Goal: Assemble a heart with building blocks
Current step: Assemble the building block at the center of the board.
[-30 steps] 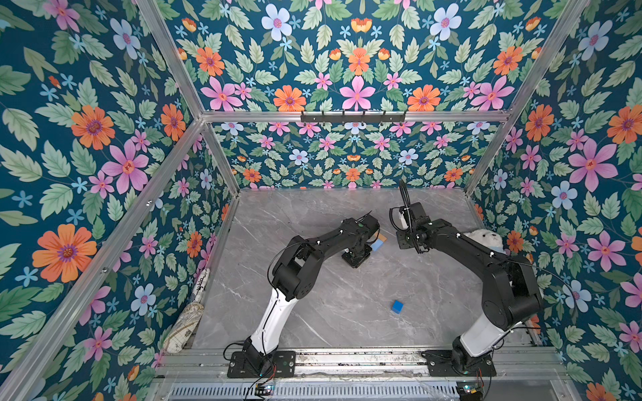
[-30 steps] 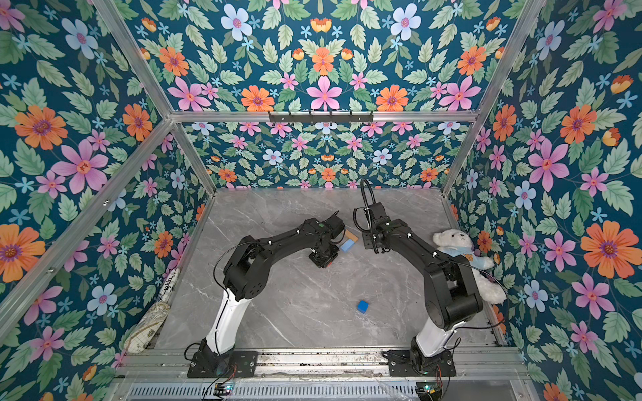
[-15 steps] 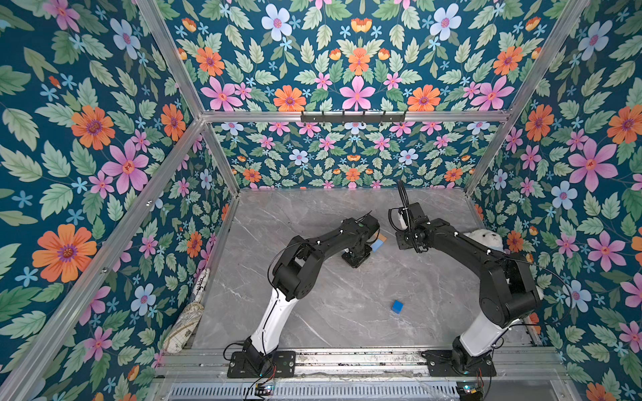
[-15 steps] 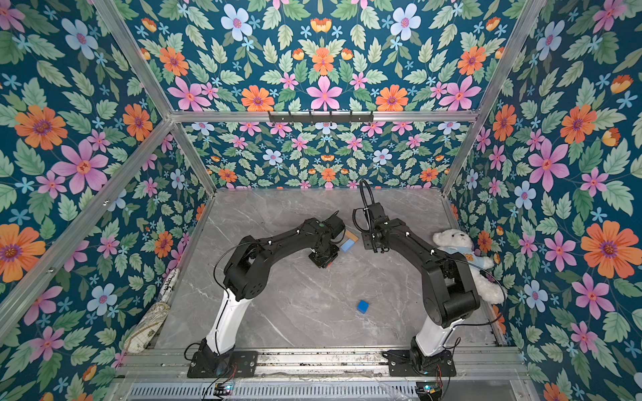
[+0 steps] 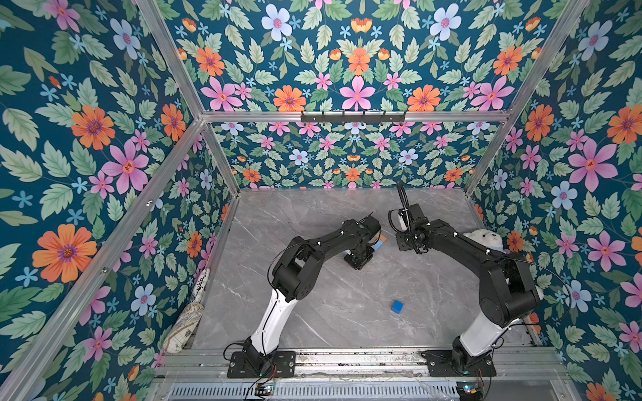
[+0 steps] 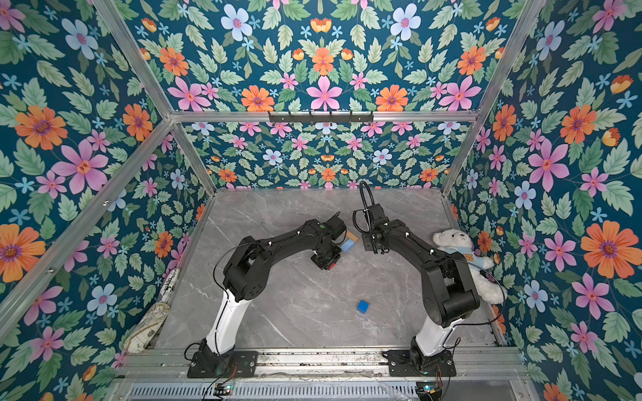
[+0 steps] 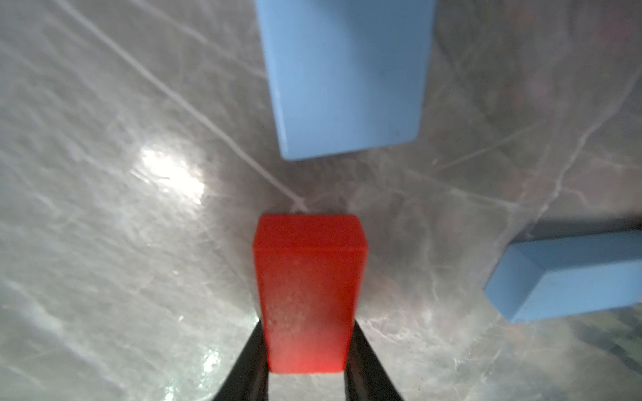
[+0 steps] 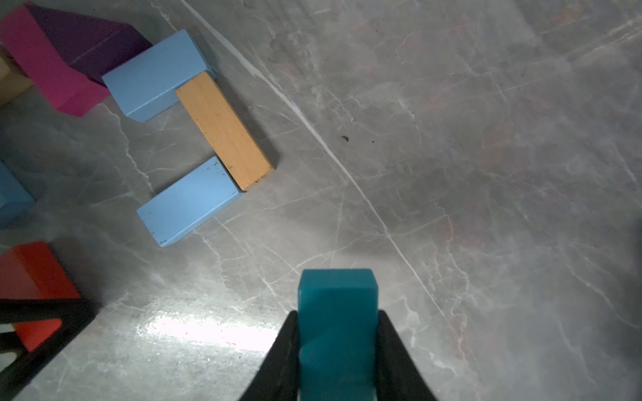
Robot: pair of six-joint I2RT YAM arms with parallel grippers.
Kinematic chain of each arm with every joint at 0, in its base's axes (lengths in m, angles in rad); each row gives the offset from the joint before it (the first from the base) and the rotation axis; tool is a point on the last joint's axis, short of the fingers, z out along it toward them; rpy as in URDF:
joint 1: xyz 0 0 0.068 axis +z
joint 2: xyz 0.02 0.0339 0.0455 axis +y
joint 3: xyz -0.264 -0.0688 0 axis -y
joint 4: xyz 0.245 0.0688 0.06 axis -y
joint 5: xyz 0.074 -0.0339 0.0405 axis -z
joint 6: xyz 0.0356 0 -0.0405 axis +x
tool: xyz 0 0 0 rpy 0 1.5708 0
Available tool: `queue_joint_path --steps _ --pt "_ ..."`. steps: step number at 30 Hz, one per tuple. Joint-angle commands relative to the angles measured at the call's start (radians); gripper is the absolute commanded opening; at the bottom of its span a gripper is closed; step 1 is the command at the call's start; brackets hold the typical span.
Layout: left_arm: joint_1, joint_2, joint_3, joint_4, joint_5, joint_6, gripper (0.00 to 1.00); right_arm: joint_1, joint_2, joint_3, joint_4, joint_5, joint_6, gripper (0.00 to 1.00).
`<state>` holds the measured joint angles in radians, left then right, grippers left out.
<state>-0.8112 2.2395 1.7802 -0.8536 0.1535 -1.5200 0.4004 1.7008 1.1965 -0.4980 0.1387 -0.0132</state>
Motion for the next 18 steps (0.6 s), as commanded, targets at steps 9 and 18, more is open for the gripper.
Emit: queue_joint_path --steps 9,18 --pt "0.020 0.016 0.042 -0.025 -0.042 -0.006 0.31 0.001 -0.013 -0.008 0.016 0.013 0.001 0.00" --pt "0.023 0.022 0.042 -0.029 -0.032 -0.004 0.32 0.001 -0.001 -0.006 0.018 0.003 0.000 0.00"
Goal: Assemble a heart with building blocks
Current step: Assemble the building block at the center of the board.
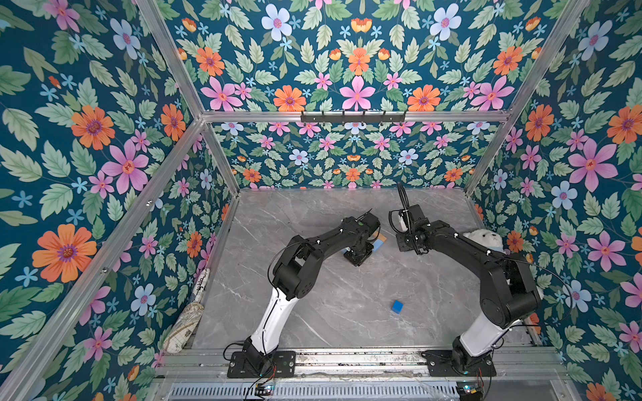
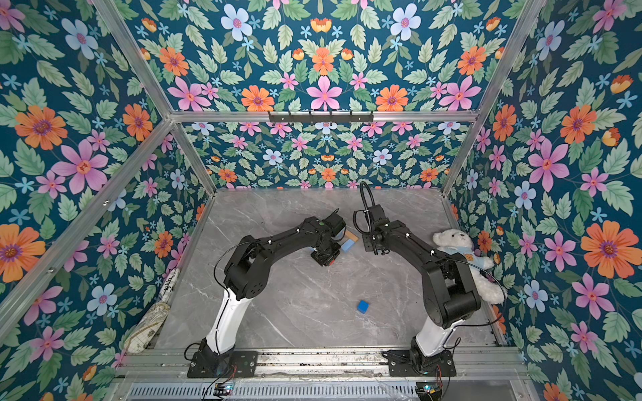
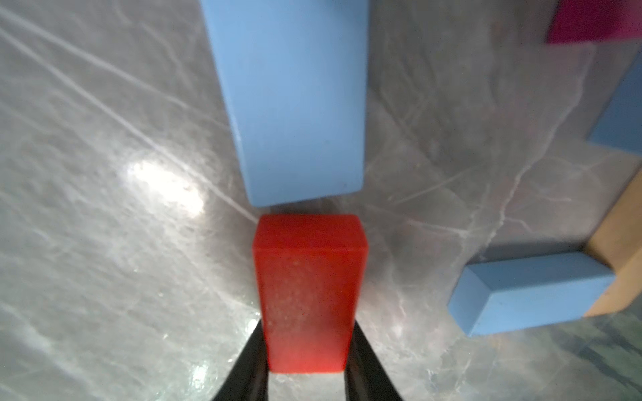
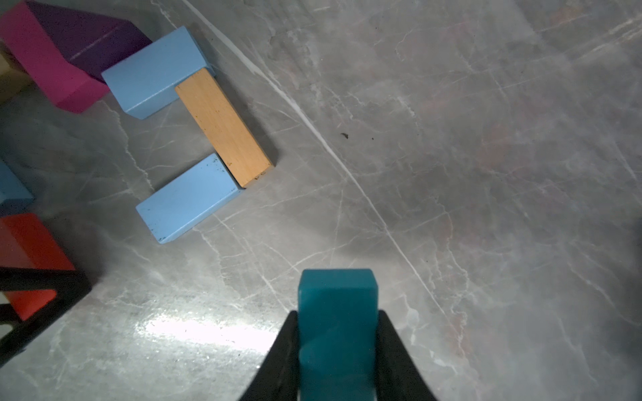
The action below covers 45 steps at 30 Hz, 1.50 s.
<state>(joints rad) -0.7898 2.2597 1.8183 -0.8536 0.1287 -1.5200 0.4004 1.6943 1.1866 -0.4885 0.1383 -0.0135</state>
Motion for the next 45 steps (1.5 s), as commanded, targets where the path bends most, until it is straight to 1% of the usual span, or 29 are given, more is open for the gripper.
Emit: queue_joint_path --steps 1,10,20,45 --pt "0.004 0.001 0.003 -0.032 -0.008 -0.005 0.32 0.002 0.007 0.003 0.009 0.003 0.000 0.00" --pt "0.009 0.003 0.003 -0.039 -0.005 -0.004 0.33 0.002 0.016 0.004 0.008 -0.005 0.001 0.00" --pt "0.013 0.007 -0.001 -0.037 -0.003 0.000 0.36 0.001 0.017 0.001 0.007 -0.011 0.000 0.00" --pt "0.021 0.028 0.026 -0.013 0.009 0.001 0.36 0.001 0.024 0.001 0.006 -0.012 -0.005 0.00"
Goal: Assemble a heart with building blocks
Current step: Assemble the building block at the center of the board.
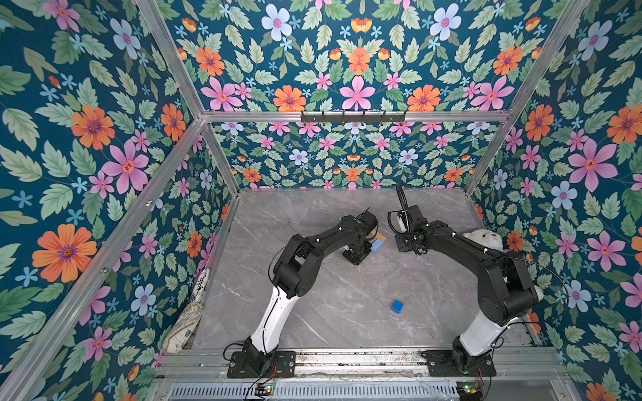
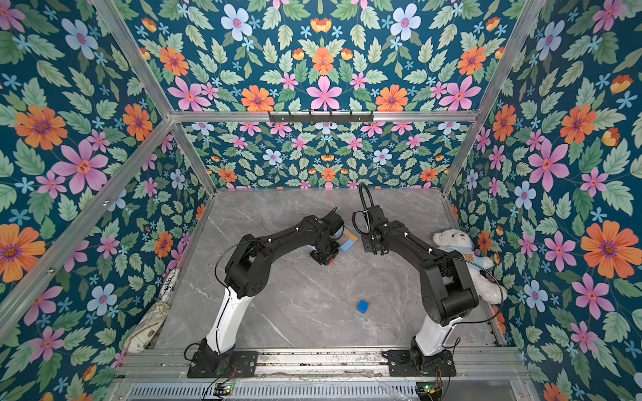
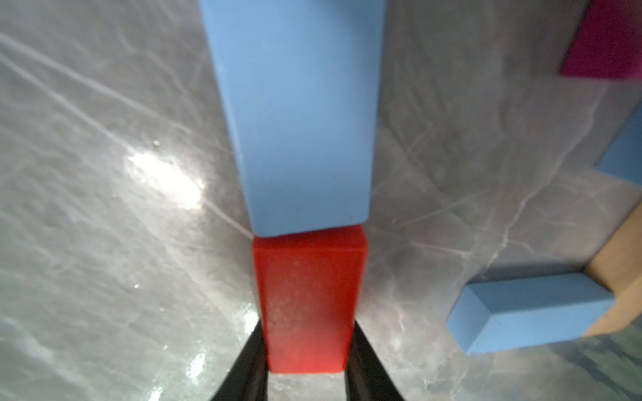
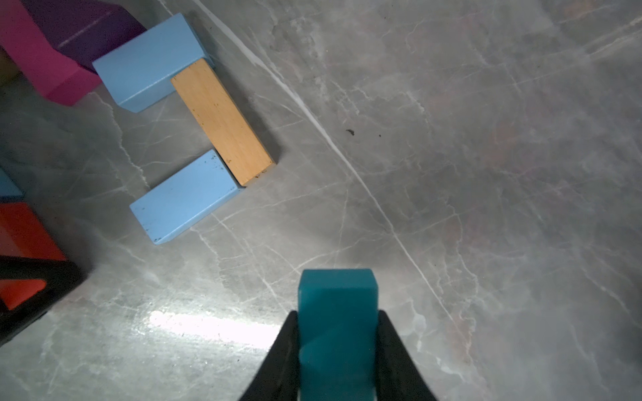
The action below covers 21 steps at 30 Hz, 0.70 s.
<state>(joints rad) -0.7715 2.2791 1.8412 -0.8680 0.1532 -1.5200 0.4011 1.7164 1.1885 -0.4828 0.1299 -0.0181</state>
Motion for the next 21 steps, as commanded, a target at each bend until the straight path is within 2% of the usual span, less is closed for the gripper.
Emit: queue_joint_path --steps 1,9,11,16,21 --pt "0.003 0.008 0.003 0.003 -0.015 0.001 0.36 0.001 0.003 0.000 -0.001 -0.004 0.000 0.00" --pt "0.008 0.008 0.006 -0.004 -0.020 0.004 0.44 0.000 0.009 -0.005 0.000 -0.012 -0.003 0.00" --pt "0.011 0.008 0.007 -0.008 -0.023 0.006 0.49 0.002 0.008 -0.006 0.001 -0.013 -0.002 0.00" --pt "0.013 0.010 0.013 -0.021 -0.026 0.015 0.70 0.001 0.008 -0.010 0.001 -0.018 -0.005 0.00" --pt "0.013 0.007 0.031 -0.039 -0.040 0.039 0.82 0.000 0.005 -0.016 0.003 -0.025 -0.002 0.00"
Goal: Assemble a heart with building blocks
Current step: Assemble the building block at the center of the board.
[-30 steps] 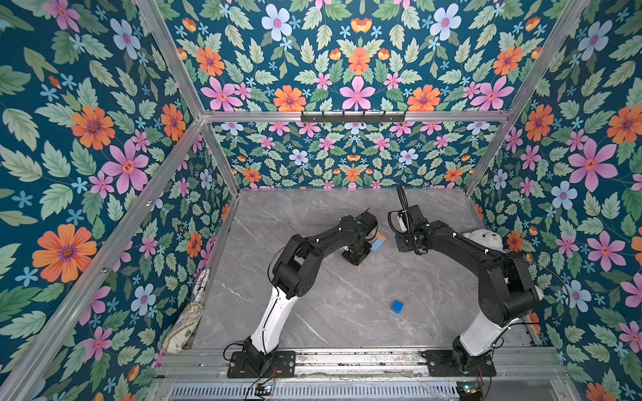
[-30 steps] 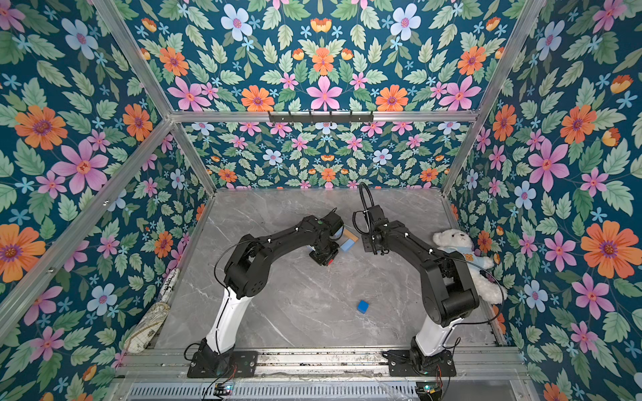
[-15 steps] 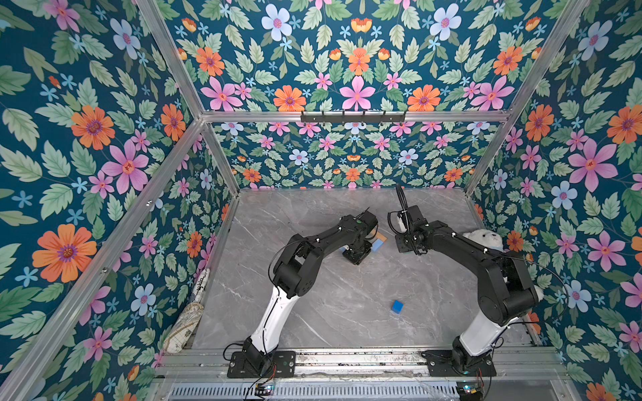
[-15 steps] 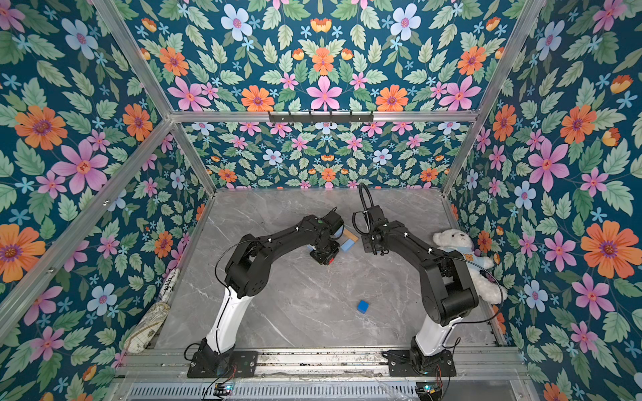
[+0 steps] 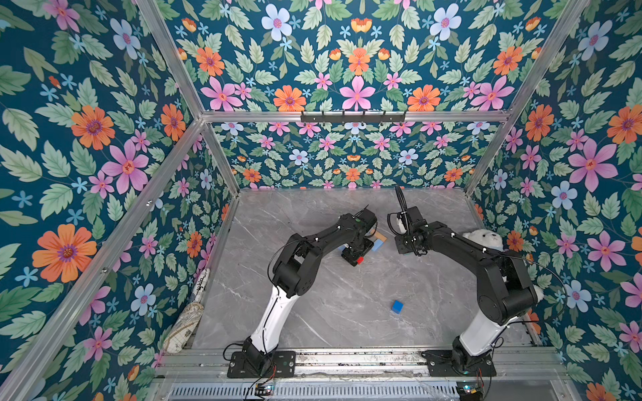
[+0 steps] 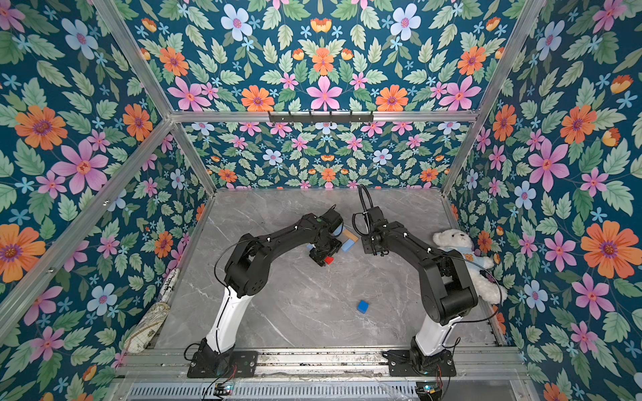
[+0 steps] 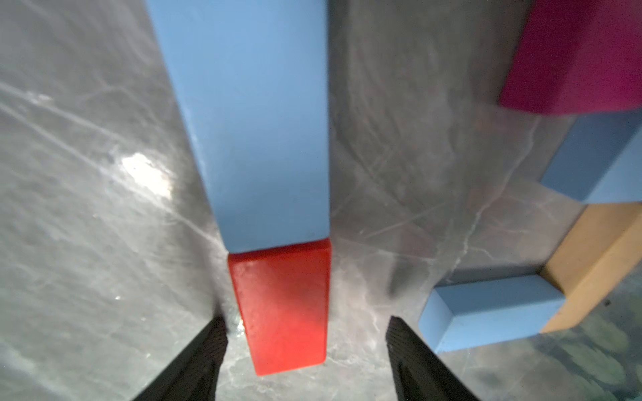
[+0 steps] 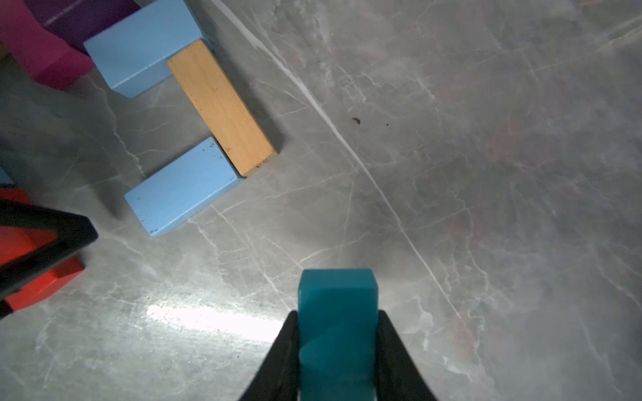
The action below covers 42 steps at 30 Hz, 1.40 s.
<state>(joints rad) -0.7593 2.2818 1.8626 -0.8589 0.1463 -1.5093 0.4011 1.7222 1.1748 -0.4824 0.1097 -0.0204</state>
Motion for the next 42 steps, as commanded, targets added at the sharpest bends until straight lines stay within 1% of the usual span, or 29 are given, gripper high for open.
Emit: queue_joint_path --steps 1,4,6,7,9,11,13,14,15,17,19,22,24,28,35,42 --pt "0.001 0.003 0.021 -0.055 -0.041 0.040 0.85 0.000 -0.002 0.000 0.002 -0.007 0.003 0.00" --pt "0.000 -0.001 0.088 -0.102 -0.087 0.093 0.90 0.001 -0.007 0.010 -0.003 0.002 0.024 0.00" --pt "0.001 -0.010 0.136 -0.136 -0.118 0.139 0.91 0.001 -0.012 0.025 -0.014 0.014 0.091 0.00" --pt "0.000 -0.019 0.157 -0.147 -0.138 0.162 0.92 0.001 -0.014 0.034 -0.027 0.001 0.144 0.00" --pt "0.000 -0.049 0.175 -0.152 -0.184 0.220 0.93 0.008 -0.017 0.049 -0.075 -0.024 0.293 0.00" --pt "0.003 -0.098 0.159 -0.133 -0.230 0.268 0.94 0.036 -0.047 0.023 -0.094 -0.053 0.432 0.00" --pt "0.012 -0.145 0.118 -0.102 -0.261 0.310 0.95 0.096 -0.122 -0.026 -0.074 -0.007 0.562 0.00" --pt "0.020 -0.169 0.095 -0.091 -0.281 0.325 0.95 0.123 -0.150 -0.052 -0.065 0.019 0.651 0.00" --pt "0.027 -0.190 0.074 -0.083 -0.301 0.334 0.95 0.134 -0.164 -0.072 -0.064 0.017 0.733 0.00" --pt "0.050 -0.233 0.018 -0.054 -0.321 0.357 0.95 0.146 -0.159 -0.105 -0.067 -0.041 0.893 0.00" --pt "0.080 -0.266 -0.030 -0.028 -0.320 0.372 0.96 0.176 -0.134 -0.115 -0.056 -0.046 0.976 0.00" --pt "0.131 -0.307 -0.090 0.005 -0.307 0.403 0.96 0.214 -0.075 -0.065 -0.082 -0.023 1.031 0.00" --pt "0.159 -0.329 -0.120 0.005 -0.305 0.423 0.96 0.232 0.005 -0.011 -0.102 -0.010 1.040 0.00" --pt "0.207 -0.370 -0.182 0.052 -0.295 0.449 0.96 0.250 0.081 0.074 -0.137 0.005 1.071 0.00" --pt "0.247 -0.434 -0.292 0.105 -0.269 0.464 0.96 0.282 0.165 0.153 -0.165 0.011 1.099 0.00" --pt "0.266 -0.453 -0.331 0.121 -0.246 0.478 0.96 0.308 0.260 0.249 -0.198 0.015 1.104 0.00"
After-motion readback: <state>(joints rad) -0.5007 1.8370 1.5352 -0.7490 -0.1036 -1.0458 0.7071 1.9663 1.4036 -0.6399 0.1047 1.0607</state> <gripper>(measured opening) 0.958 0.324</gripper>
